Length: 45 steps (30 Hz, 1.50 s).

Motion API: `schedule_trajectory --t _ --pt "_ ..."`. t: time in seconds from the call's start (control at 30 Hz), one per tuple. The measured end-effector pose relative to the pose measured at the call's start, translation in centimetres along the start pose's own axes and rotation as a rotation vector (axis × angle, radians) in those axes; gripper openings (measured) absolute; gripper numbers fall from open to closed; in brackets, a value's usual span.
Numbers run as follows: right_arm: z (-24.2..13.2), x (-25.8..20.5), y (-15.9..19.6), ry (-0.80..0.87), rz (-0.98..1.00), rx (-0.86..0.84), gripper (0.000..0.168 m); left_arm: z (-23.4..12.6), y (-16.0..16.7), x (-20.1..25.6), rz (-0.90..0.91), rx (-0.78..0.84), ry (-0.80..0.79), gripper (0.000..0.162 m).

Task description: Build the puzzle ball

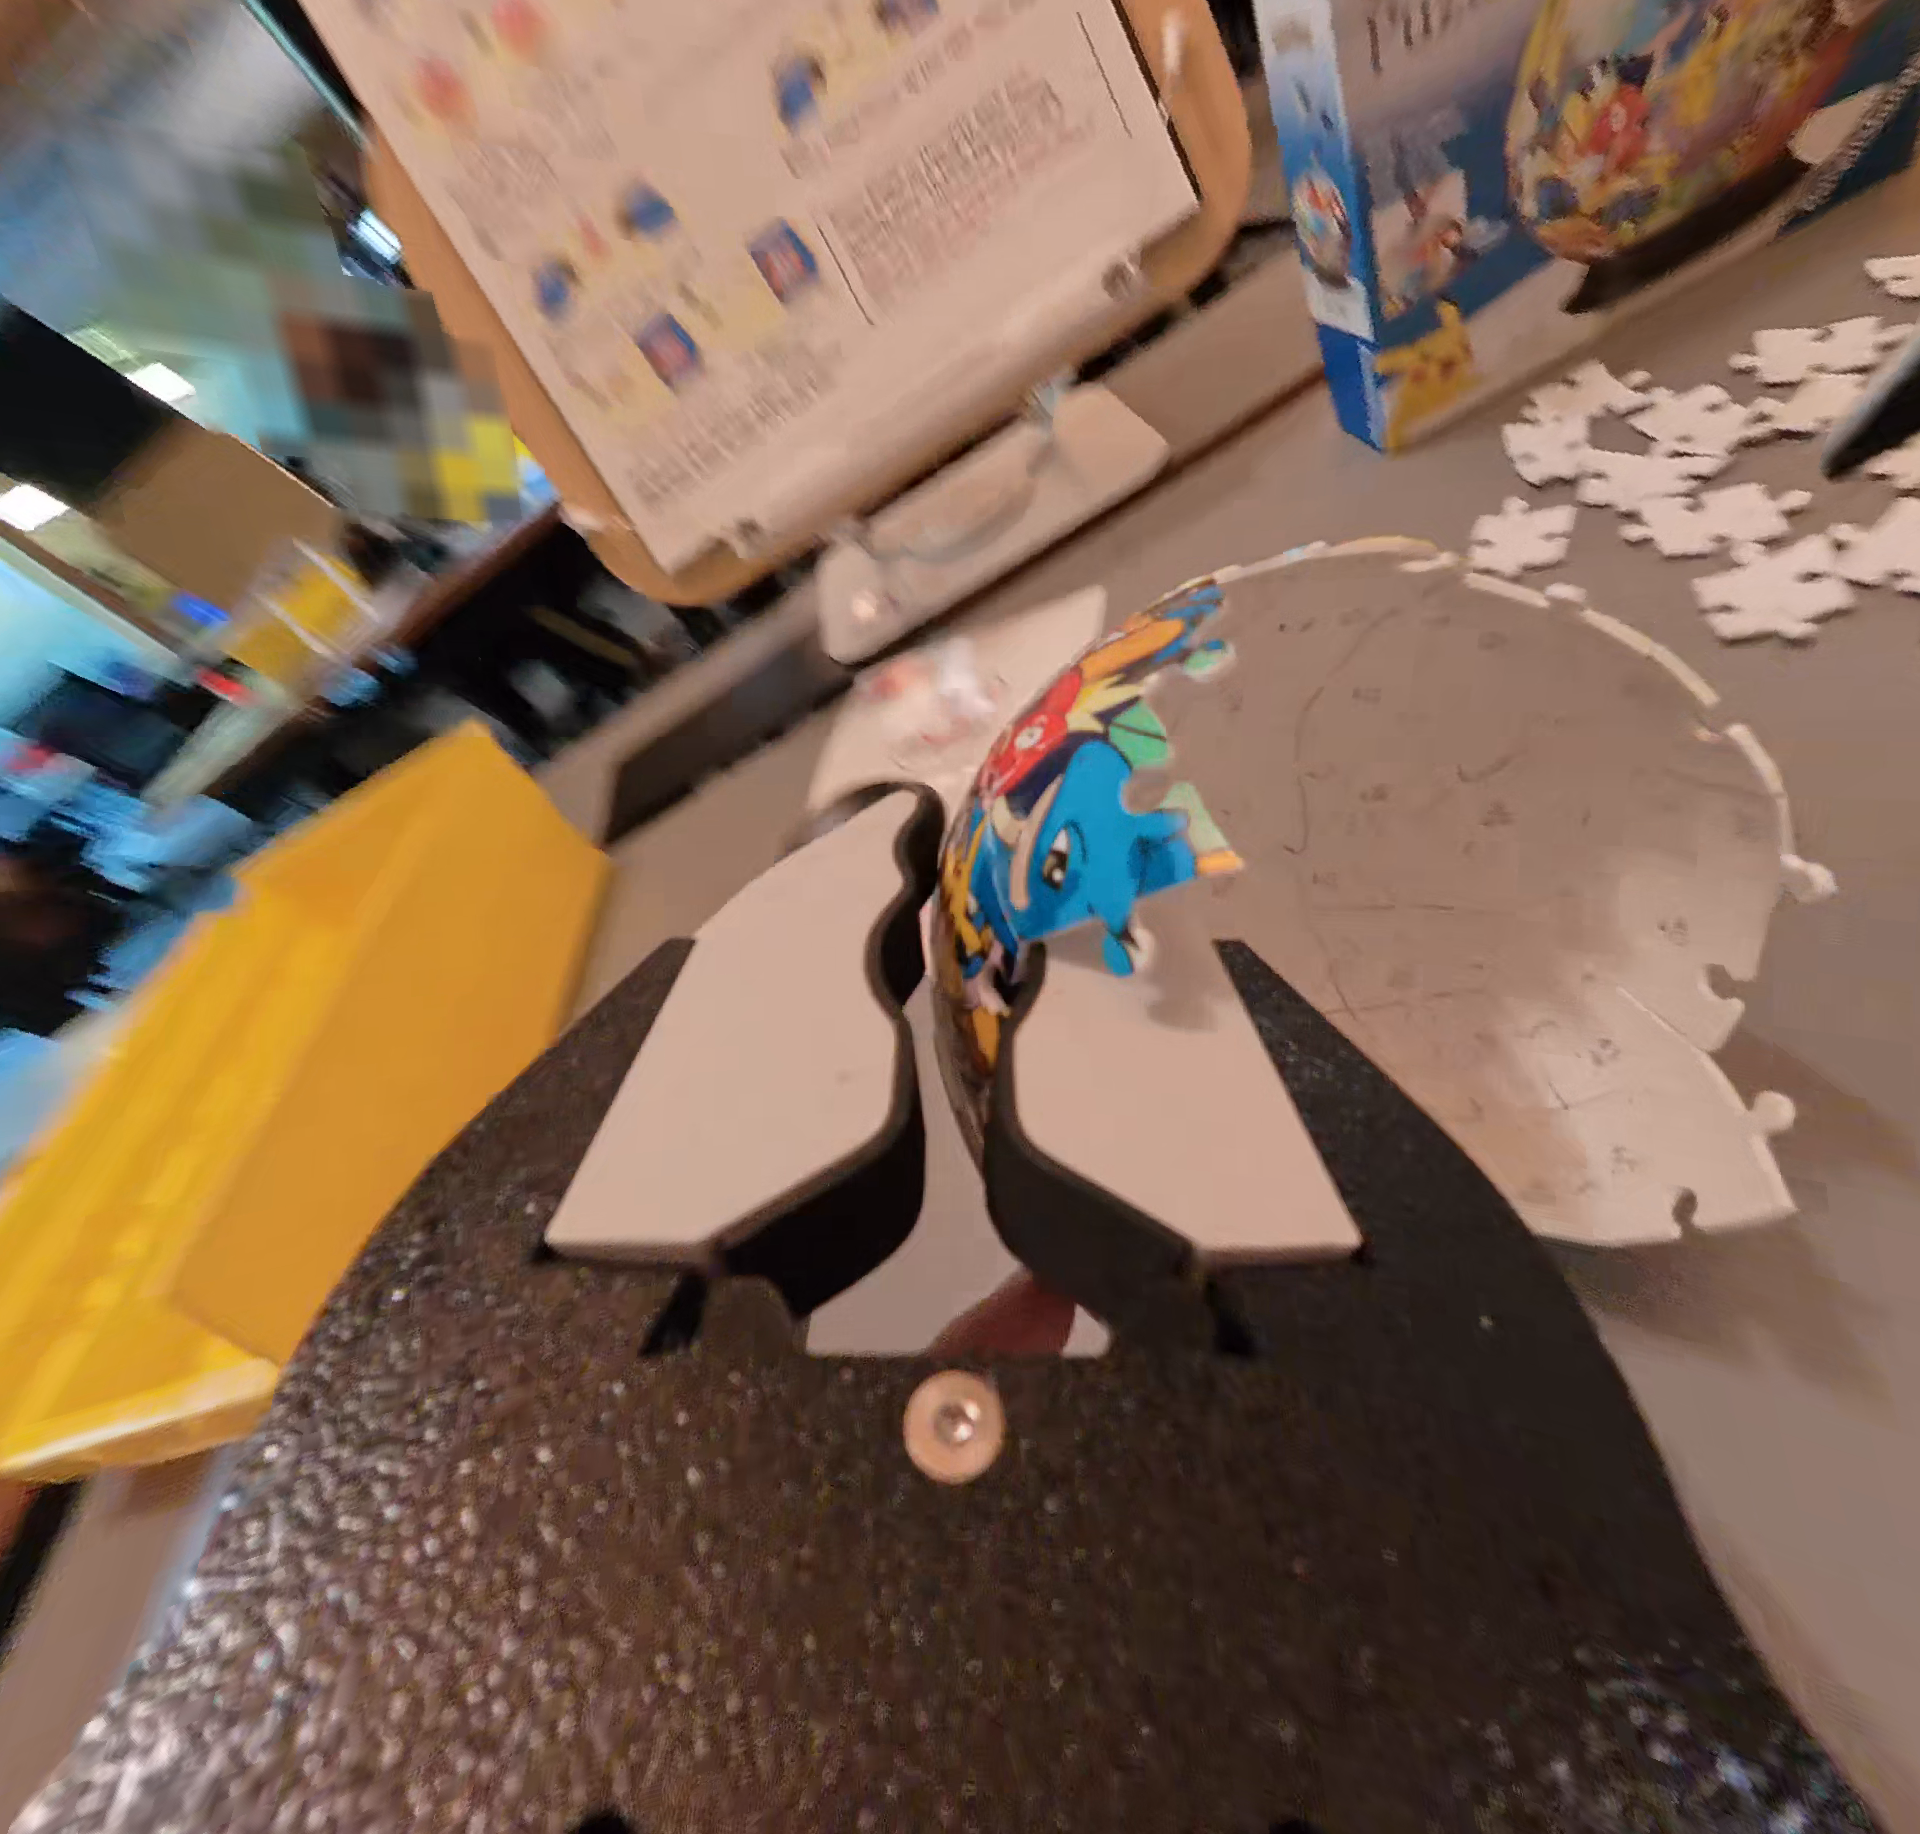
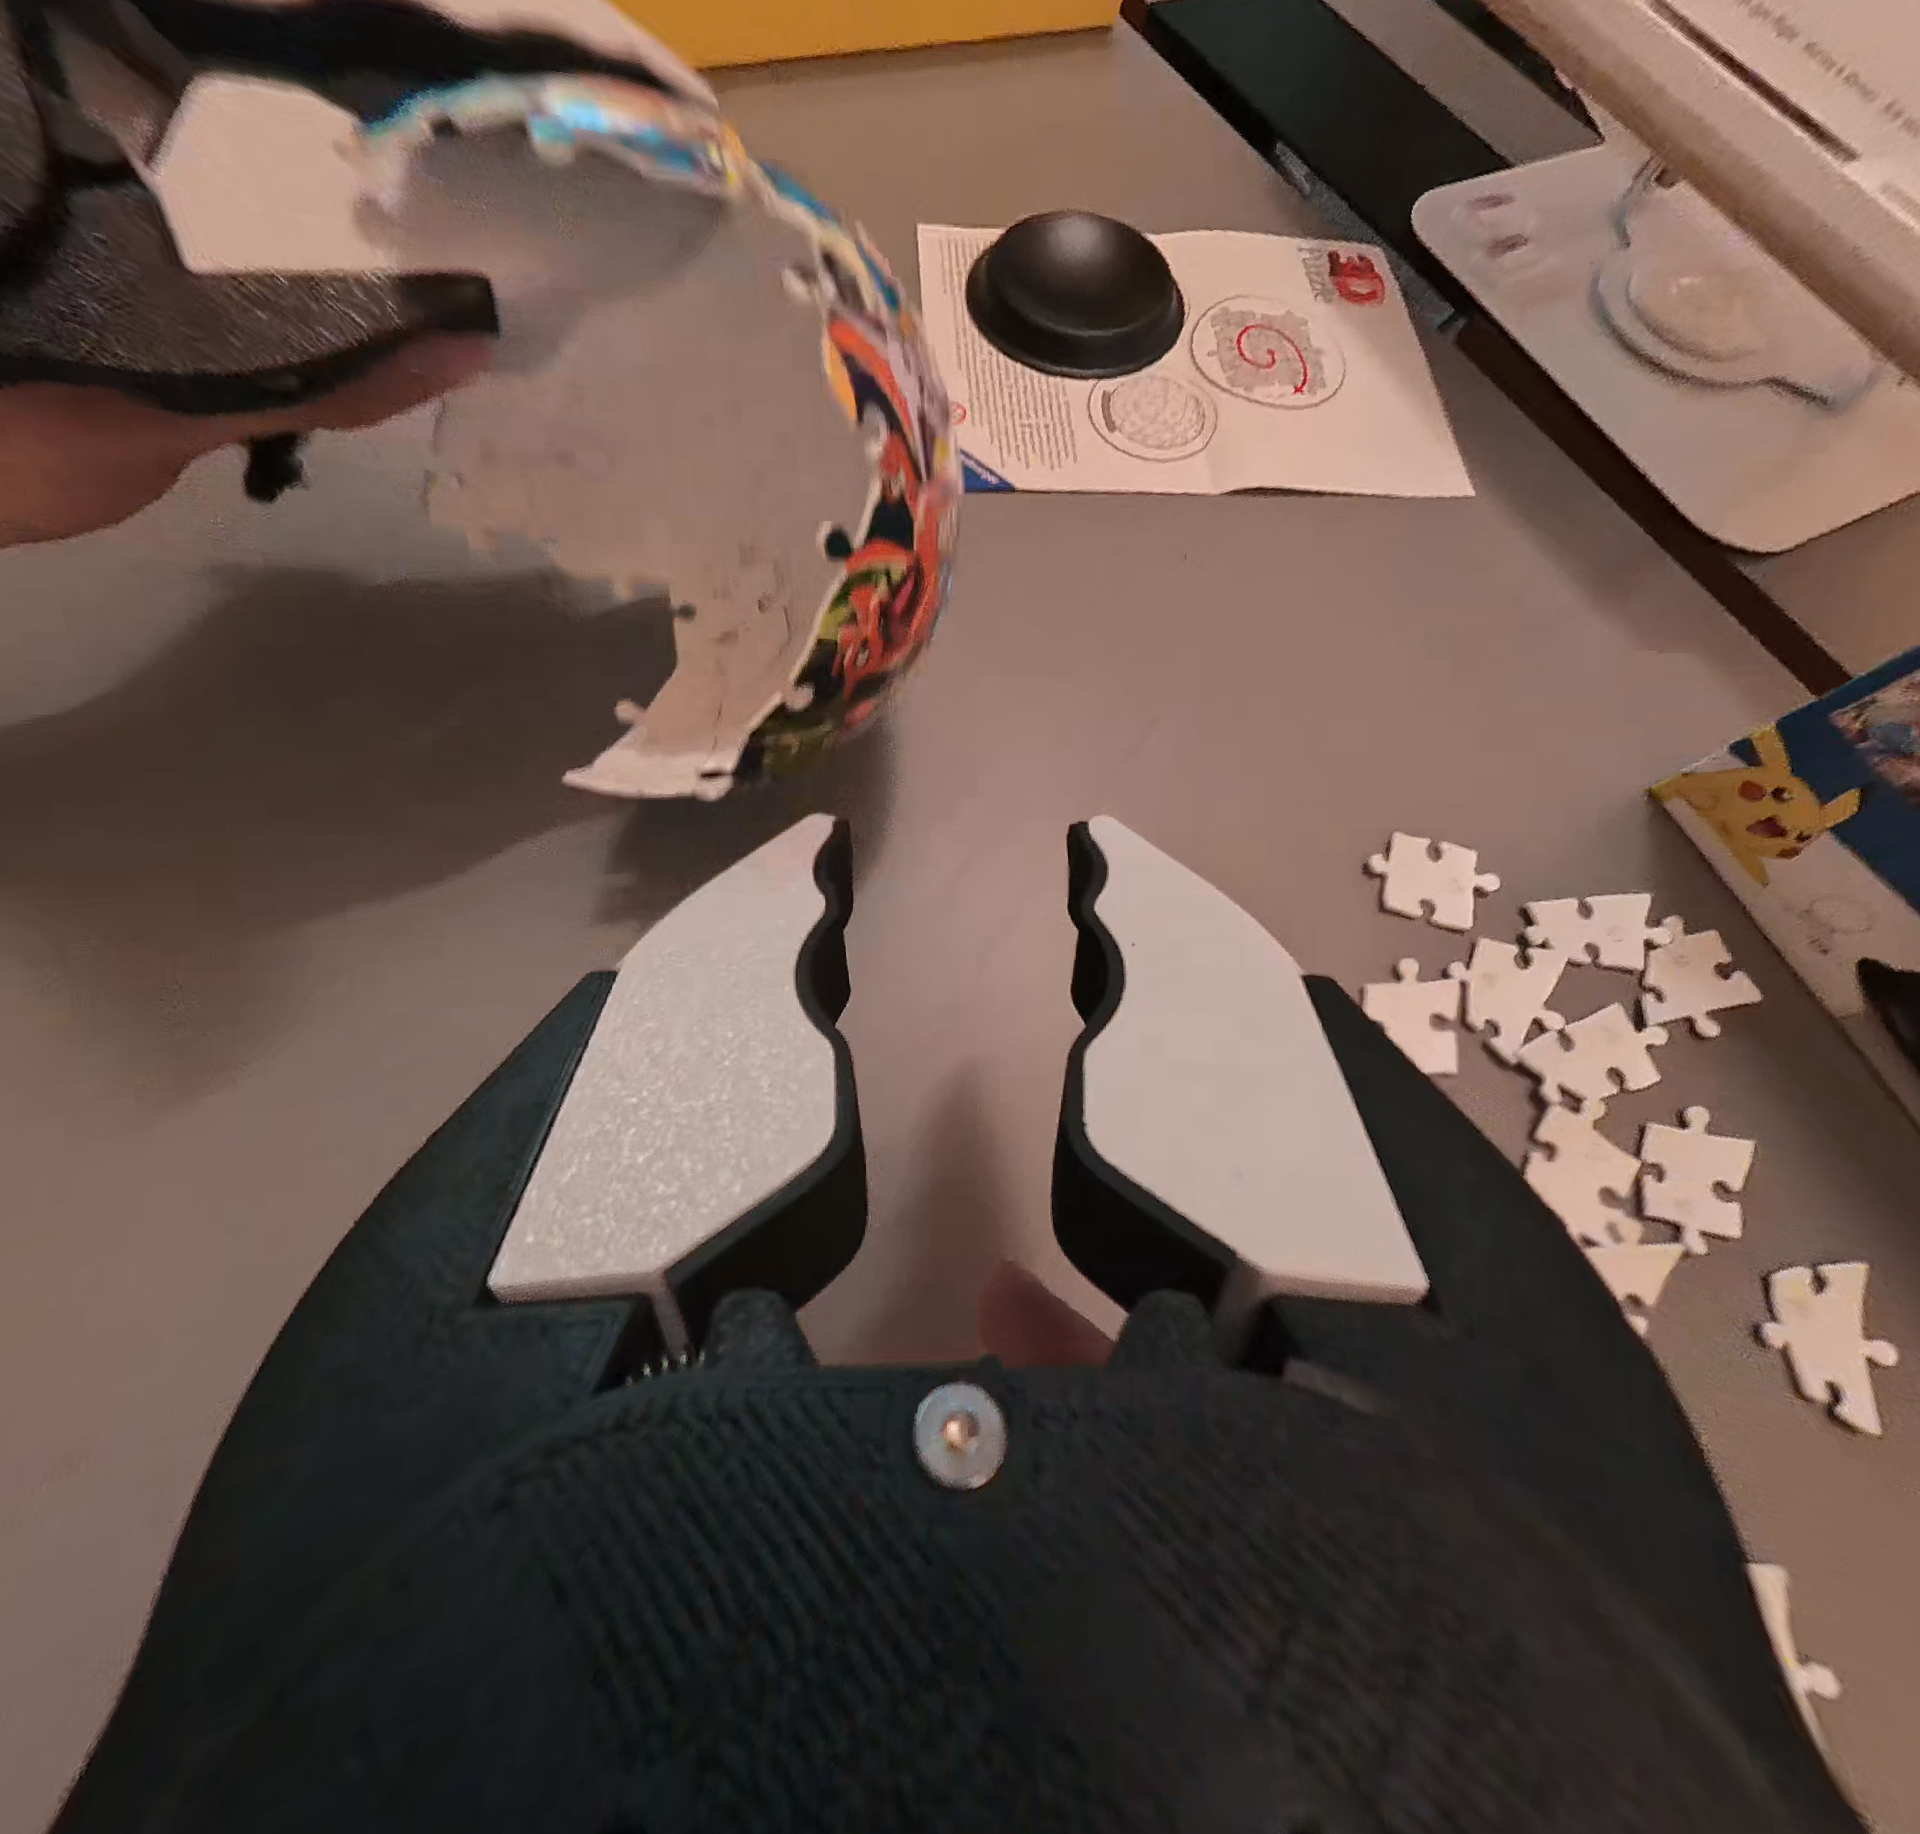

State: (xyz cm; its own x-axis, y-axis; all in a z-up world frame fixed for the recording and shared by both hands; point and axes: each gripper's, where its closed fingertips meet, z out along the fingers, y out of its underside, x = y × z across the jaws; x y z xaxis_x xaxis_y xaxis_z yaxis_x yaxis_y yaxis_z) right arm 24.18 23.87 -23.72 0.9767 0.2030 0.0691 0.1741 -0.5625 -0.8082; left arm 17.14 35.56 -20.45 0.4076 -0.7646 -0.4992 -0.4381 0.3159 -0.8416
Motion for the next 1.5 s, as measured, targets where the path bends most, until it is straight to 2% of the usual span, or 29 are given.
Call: schedule_trajectory --t 0.13,0.33,0.43,0.53,0.63,0.77,1.03,1.27,1.37,1.5 --pt "1.1 -0.9 1.4 0.004 0.019 0.015 0.041 -0.7 -1.1 -1.1 0.069 0.131 -0.142 0.006" --pt "2.8 -2.2 2.1 0.027 0.013 0.072 0.042 -2.6 -1.8 -2.5 0.029 0.318 -0.331 0.007" --pt "3.5 -3.0 2.3 0.011 0.011 0.096 0.043 -3.0 -1.3 -2.6 -0.105 0.371 -0.330 0.005" --pt "4.1 -3.4 2.9 -0.006 0.016 0.077 0.043 -2.4 -0.1 -2.3 -0.184 0.314 -0.300 0.006" --pt "4.3 -3.6 3.5 -0.016 0.010 0.055 0.045 -2.1 0.8 -2.4 -0.213 0.267 -0.311 0.006" --pt "4.5 -3.3 3.9 0.003 0.001 0.056 0.045 -2.4 -0.1 -1.6 -0.176 0.343 -0.295 0.006" --pt "4.1 -2.7 5.8 0.003 -0.013 -0.028 0.050 -0.7 0.8 0.1 -0.155 0.204 -0.216 0.006" --pt "2.8 -3.1 6.2 -0.094 0.009 -0.023 0.059 1.9 1.0 3.0 -0.179 -0.038 0.006 0.007" --pt "1.8 -3.4 7.1 -0.145 -0.014 -0.065 0.062 2.1 1.6 4.1 -0.210 -0.167 0.051 0.007" --pt "1.2 -2.7 7.9 -0.113 -0.002 -0.104 0.065 1.9 2.3 4.7 -0.288 -0.265 0.089 0.009"
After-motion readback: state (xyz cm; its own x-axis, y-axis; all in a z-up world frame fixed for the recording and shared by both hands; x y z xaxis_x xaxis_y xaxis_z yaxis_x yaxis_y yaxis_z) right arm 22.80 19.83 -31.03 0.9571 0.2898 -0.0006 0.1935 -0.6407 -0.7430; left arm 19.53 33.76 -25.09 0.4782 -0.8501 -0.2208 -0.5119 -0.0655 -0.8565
